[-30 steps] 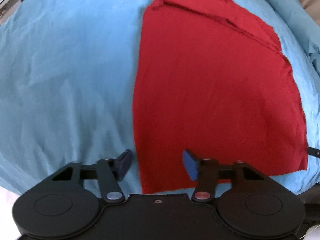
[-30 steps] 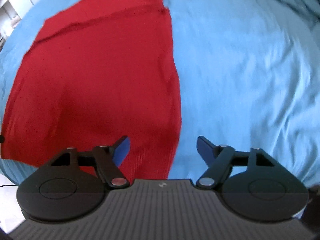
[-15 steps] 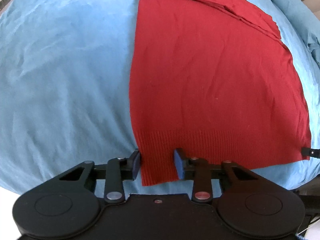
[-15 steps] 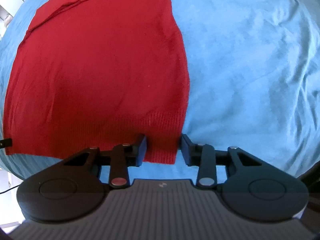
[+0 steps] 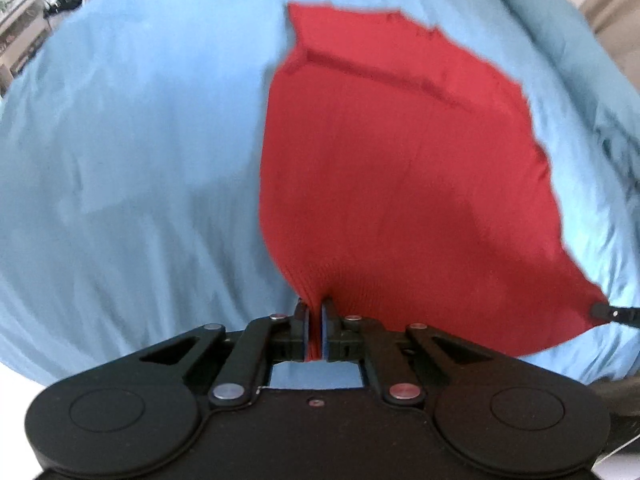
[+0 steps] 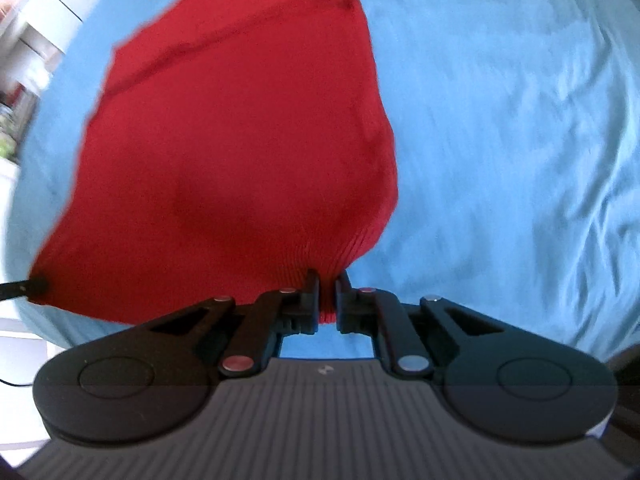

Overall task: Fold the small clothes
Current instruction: 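Grasp the hem with both tools and fold it up toward the collar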

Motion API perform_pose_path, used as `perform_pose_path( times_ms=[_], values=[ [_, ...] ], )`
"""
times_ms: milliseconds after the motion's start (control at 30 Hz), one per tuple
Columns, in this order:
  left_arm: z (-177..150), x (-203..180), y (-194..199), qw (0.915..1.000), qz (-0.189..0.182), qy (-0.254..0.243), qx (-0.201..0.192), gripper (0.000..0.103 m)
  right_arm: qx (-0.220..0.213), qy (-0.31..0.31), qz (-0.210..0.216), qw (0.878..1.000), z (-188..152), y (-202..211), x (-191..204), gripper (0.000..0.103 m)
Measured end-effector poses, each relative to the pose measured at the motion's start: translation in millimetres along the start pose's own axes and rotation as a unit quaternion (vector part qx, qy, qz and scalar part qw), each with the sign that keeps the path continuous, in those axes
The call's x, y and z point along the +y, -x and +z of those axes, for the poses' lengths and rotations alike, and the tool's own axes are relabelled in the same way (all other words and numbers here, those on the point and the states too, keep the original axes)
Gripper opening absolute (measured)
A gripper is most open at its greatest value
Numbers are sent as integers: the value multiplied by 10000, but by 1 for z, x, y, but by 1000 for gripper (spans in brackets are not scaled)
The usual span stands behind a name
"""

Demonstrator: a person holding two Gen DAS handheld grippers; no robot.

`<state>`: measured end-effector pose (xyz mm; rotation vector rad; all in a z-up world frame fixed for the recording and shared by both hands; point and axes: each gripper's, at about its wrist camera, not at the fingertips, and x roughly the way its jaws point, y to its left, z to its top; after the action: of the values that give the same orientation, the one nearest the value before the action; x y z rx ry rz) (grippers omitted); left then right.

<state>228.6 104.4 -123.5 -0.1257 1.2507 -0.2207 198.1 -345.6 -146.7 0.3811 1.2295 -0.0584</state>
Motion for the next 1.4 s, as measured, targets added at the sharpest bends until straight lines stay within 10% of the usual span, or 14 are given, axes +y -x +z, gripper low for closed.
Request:
perform_pose_path(
  times_ms=[300, 600, 867, 1267, 1367, 1400],
  values=[
    [105, -8, 36, 9894, -498, 684, -1178, 5, -1098, -438, 844, 9894, 102, 64, 6, 22],
    [263, -38, -36, 9754, -319, 415, -2141, 5, -2128, -510, 1301, 9670, 251, 37, 28, 22],
    [333, -47, -150, 9787, 5, 582, -1967, 5, -2242, -583, 1002, 9676, 339, -91, 21, 22],
    [351, -24, -223, 9800, 300, 946, -1726, 7, -2119, -507, 341, 9754, 376, -201, 12, 22],
    [348, -29, -219, 9783, 448, 812, -1851, 29, -2154, -473, 302, 9749, 378, -206, 16, 23],
    [348, -31, -215, 9770, 516, 758, -1927, 53, -2164, -482, 328, 9746, 379, -208, 16, 26]
  ],
)
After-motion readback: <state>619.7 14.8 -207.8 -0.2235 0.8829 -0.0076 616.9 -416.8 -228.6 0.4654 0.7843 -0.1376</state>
